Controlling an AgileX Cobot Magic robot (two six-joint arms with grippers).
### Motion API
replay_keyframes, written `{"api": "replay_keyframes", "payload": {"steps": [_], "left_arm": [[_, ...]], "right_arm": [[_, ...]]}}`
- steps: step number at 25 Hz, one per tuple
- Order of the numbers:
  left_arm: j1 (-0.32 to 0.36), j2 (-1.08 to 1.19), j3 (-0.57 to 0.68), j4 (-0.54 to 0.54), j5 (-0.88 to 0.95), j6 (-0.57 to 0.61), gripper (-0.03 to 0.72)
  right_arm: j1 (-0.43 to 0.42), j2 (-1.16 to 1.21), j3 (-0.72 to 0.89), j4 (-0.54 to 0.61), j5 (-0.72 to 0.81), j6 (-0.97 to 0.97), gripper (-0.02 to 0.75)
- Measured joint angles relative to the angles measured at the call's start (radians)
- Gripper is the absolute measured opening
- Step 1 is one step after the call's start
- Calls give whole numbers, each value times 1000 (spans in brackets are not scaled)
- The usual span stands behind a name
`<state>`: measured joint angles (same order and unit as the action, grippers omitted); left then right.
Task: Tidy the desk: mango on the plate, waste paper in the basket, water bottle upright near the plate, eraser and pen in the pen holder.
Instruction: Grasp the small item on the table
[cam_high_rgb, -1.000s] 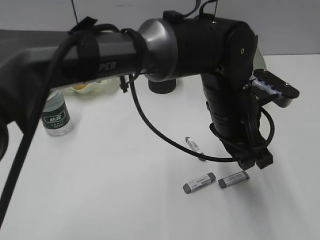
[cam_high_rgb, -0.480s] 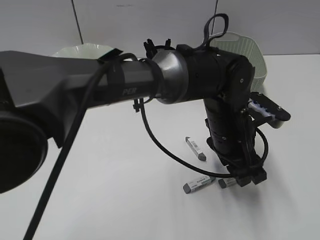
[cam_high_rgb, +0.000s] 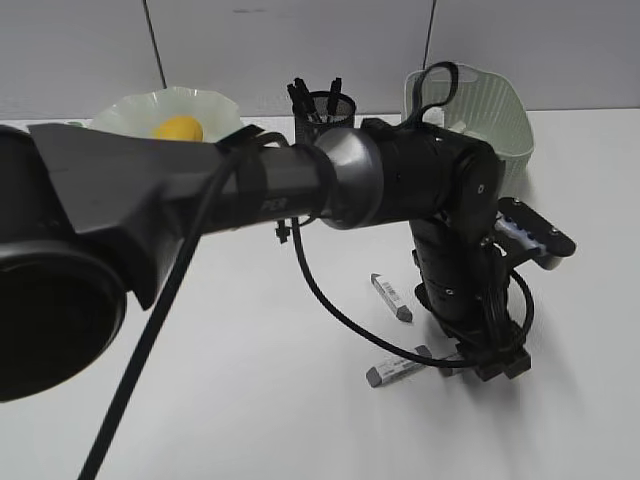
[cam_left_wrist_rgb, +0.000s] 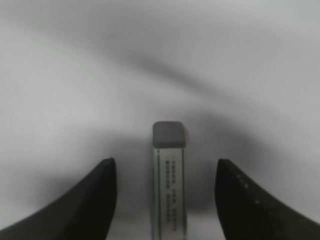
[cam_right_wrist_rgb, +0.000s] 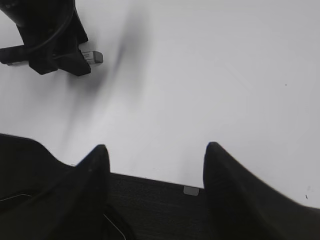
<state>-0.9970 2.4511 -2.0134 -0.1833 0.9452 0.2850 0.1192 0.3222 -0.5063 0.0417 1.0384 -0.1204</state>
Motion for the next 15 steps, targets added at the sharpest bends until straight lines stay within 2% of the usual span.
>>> {"api": "replay_keyframes", "payload": {"steps": [5, 7, 9, 12, 13, 15], "left_arm": [[0, 6, 0, -12, -7, 1, 474], [0, 7, 0, -21, -9, 1, 448], [0, 8, 0, -35, -10, 1, 380], [0, 9, 0, -42, -10, 1, 163], [0, 9, 0, -43, -10, 1, 134], [0, 9, 0, -44, -11, 1, 141]], "right_arm": [[0, 0, 0, -1, 0, 0, 473], [0, 0, 0, -1, 0, 0, 474], [0, 0, 0, -2, 0, 0, 474], [0, 0, 0, -2, 0, 0, 474], [0, 0, 0, -2, 0, 0, 474], [0, 0, 0, -3, 0, 0, 474]]}}
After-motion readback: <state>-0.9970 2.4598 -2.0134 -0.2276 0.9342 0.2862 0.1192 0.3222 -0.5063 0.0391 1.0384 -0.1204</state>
